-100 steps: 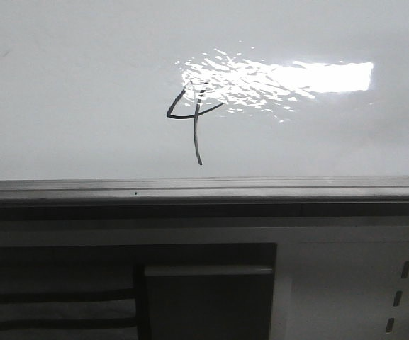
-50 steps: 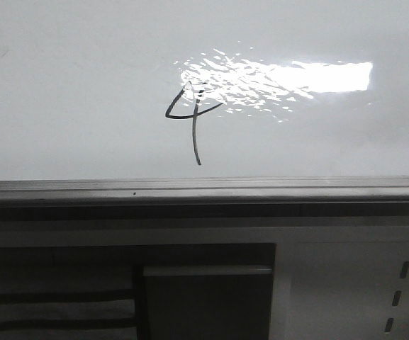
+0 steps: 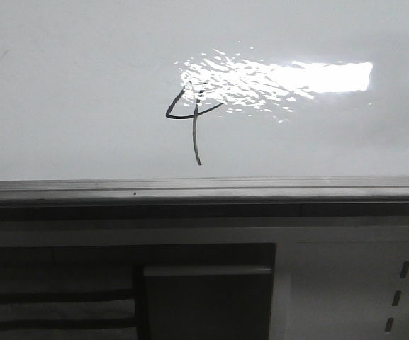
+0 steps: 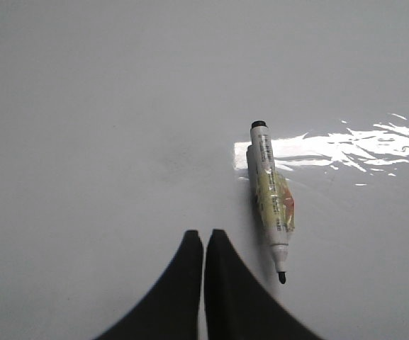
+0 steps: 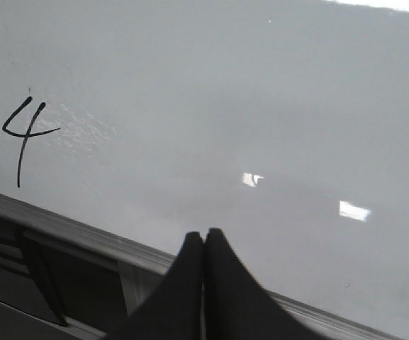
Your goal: Write number 4 on whiteboard
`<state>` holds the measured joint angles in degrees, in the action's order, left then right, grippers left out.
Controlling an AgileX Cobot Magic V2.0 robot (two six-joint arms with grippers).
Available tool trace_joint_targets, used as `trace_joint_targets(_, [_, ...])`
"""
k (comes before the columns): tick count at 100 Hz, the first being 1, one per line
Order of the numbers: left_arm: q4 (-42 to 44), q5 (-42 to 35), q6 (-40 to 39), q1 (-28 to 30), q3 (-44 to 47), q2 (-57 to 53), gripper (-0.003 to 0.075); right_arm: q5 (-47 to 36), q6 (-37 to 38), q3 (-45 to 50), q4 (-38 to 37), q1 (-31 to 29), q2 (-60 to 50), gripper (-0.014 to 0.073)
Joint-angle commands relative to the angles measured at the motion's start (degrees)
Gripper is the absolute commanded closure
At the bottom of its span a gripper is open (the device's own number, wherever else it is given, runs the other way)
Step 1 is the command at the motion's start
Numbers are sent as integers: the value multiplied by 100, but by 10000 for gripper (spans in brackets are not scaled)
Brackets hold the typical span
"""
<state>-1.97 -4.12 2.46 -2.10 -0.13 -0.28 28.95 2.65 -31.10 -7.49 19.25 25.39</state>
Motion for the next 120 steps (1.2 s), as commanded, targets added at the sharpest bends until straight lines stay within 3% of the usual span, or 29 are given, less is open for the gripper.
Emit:
trace_joint_targets(1, [4, -409, -51, 6, 161, -161, 741, -567, -30, 60, 39, -186, -202, 666])
trace_joint_targets(17, [4, -409, -51, 6, 161, -161, 741, -2172, -30, 1163, 486, -1165, -953, 666])
trace_joint_targets(34, [4, -409, -51, 6, 161, -161, 741, -2411, -30, 2138, 474, -1848, -1873, 666])
trace_joint_targets(49, [4, -409, -51, 6, 161, -161, 741, -2568, -30, 2761, 436, -1890, -2369, 666])
trace_joint_targets(61, [4, -409, -51, 6, 161, -161, 741, -3167, -30, 3295, 436, -1890, -2691, 666])
trace_joint_targets(120, [4, -409, -51, 6, 161, -161, 741, -2934, -30, 3279, 436, -1890, -2720, 666])
